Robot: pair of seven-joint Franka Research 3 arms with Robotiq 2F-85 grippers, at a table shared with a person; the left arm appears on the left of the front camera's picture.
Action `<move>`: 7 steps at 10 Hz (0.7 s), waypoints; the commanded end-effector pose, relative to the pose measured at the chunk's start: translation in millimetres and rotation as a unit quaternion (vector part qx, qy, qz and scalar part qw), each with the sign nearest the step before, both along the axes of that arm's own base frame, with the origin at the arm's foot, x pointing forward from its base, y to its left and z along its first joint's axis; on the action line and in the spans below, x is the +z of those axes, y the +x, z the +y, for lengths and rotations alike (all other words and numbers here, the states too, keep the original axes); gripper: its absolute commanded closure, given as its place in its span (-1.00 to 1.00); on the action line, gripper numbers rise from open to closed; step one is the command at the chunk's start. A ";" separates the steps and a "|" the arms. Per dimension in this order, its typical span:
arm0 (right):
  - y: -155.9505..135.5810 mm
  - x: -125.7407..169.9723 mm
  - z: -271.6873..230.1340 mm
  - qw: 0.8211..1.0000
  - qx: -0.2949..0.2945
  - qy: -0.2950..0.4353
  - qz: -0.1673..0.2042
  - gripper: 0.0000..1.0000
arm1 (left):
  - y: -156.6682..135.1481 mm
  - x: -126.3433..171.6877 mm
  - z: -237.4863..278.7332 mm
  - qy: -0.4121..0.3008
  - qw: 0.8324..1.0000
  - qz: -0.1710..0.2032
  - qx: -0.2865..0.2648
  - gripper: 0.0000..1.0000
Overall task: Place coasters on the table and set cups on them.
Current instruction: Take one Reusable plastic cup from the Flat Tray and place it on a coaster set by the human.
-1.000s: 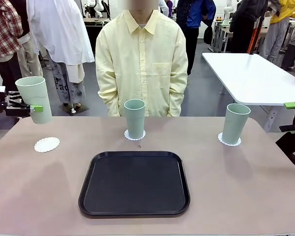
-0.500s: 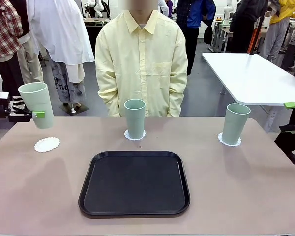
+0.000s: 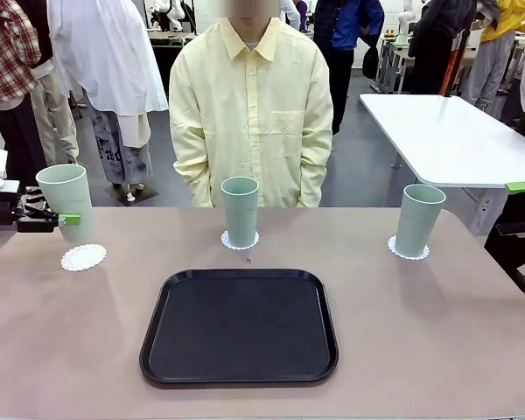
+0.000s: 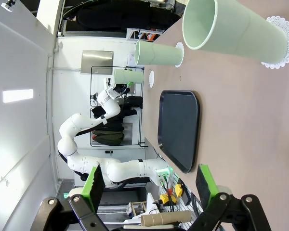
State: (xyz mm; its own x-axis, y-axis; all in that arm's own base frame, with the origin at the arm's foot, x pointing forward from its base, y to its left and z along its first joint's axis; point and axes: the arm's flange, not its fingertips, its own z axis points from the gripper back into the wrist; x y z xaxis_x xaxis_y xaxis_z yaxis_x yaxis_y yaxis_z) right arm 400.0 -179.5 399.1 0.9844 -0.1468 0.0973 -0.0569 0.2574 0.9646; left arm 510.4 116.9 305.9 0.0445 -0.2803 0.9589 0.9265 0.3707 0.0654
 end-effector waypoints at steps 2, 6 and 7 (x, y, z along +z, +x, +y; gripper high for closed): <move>-0.7 2.9 0.9 1.000 -0.003 0.000 0.005 -1.00 | 0.1 -11.9 13.0 -0.005 1.000 0.001 -0.023 -0.70; -0.7 2.9 0.9 1.000 -0.003 0.000 0.005 -1.00 | -3.9 -29.7 14.4 -0.029 0.998 -0.001 -0.048 -0.70; -0.7 2.9 0.9 1.000 -0.003 0.000 0.005 -1.00 | -2.9 -32.3 13.6 -0.030 0.998 -0.002 -0.053 -0.70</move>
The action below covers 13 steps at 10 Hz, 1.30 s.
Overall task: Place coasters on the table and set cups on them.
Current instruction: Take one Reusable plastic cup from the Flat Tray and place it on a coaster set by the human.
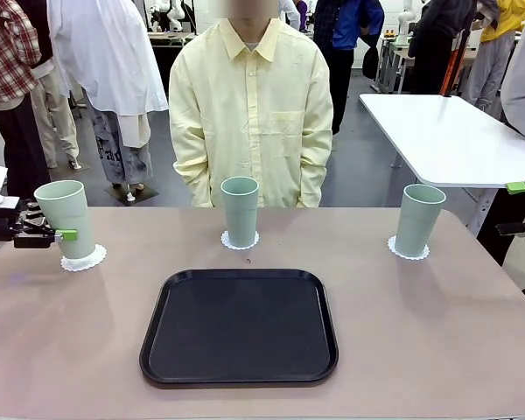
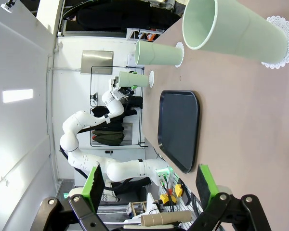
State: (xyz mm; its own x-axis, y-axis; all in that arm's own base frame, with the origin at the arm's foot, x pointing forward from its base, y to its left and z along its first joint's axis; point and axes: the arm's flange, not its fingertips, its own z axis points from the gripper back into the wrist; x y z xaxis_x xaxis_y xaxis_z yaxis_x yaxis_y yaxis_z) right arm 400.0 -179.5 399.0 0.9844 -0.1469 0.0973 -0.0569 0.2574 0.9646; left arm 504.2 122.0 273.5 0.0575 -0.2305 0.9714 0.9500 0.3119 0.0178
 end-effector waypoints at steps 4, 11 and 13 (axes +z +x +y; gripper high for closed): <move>-0.7 2.9 0.9 1.000 -0.003 0.000 0.005 -1.00 | 9.0 -9.7 9.4 -0.002 1.000 -0.015 -0.023 -0.70; -0.7 2.9 0.9 1.000 -0.003 0.000 0.005 -1.00 | 7.8 -19.9 9.8 -0.002 0.999 -0.013 -0.039 -0.70; -0.7 2.9 0.9 1.000 -0.003 0.000 0.005 -1.00 | 7.8 -23.0 10.5 0.003 0.999 -0.015 -0.043 -0.70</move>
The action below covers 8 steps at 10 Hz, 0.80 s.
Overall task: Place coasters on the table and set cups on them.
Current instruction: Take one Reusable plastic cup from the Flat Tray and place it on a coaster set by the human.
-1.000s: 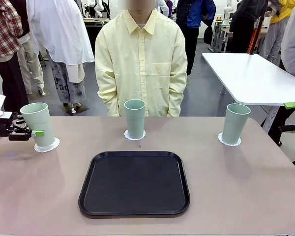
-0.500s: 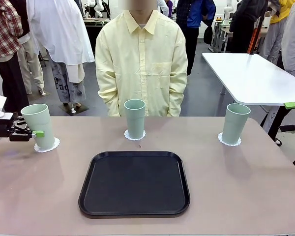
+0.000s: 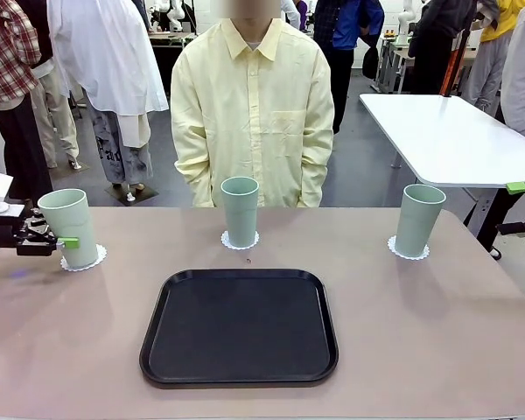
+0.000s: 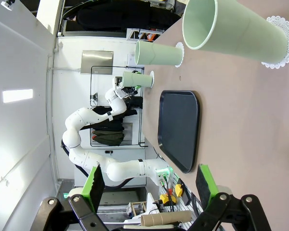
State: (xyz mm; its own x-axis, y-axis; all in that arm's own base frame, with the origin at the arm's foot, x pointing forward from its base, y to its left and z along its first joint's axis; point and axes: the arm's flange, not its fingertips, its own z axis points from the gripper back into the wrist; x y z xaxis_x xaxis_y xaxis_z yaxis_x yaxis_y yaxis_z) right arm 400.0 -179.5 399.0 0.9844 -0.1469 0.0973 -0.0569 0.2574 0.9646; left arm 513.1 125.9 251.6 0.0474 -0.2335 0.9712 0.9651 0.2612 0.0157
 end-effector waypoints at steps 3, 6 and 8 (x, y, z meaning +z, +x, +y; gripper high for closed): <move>-0.7 2.9 0.9 1.000 -0.003 0.000 0.005 -1.00 | -0.9 -5.9 5.6 0.005 1.000 -0.015 -0.019 -0.70; -0.7 2.9 0.9 1.000 -0.003 0.000 0.005 -1.00 | -0.6 -7.3 7.2 0.012 0.999 -0.021 -0.021 -1.00; -0.7 2.9 0.9 1.000 -0.003 0.000 0.005 -1.00 | -0.4 -7.3 9.2 0.025 0.999 -0.022 -0.018 -1.00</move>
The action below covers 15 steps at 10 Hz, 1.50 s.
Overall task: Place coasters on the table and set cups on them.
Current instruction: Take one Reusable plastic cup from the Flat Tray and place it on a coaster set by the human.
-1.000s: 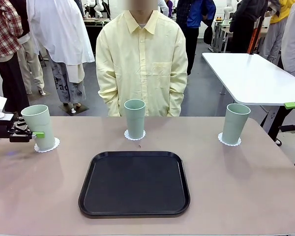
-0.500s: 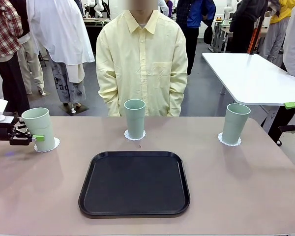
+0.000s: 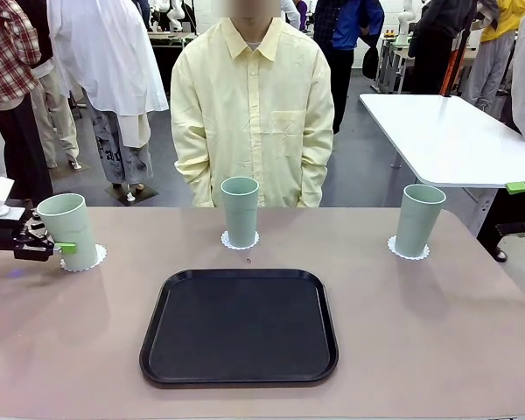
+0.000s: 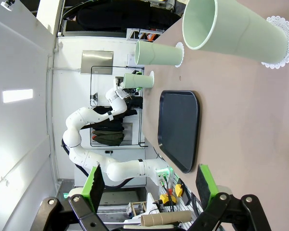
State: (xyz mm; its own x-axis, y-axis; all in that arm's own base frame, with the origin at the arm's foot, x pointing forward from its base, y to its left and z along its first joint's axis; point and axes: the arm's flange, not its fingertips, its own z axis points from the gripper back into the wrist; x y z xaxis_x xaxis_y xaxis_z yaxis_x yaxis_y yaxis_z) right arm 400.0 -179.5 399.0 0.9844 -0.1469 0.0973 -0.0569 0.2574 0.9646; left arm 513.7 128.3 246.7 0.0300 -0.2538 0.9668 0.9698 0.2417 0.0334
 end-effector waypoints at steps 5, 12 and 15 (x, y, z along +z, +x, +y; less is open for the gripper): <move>-0.7 2.9 0.9 1.000 -0.003 0.000 0.005 -1.00 | 0.5 0.6 12.4 0.141 0.990 -0.027 0.000 -1.00; -0.7 2.9 0.9 1.000 -0.003 0.000 0.005 -1.00 | -2.0 29.8 33.3 0.274 0.959 -0.066 0.044 -1.00; -0.7 2.9 0.9 1.000 -0.003 0.000 0.005 -1.00 | -8.8 57.2 47.4 0.334 0.936 -0.081 0.075 -1.00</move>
State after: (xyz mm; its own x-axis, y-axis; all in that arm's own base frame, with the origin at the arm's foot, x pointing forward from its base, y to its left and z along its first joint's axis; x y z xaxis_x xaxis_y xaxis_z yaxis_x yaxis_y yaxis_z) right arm 400.0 -179.5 399.0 0.9844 -0.1468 0.0973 -0.0569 0.2574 0.9646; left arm 517.0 181.1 297.5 -0.0009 -0.7711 0.6368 0.9043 0.2712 0.3297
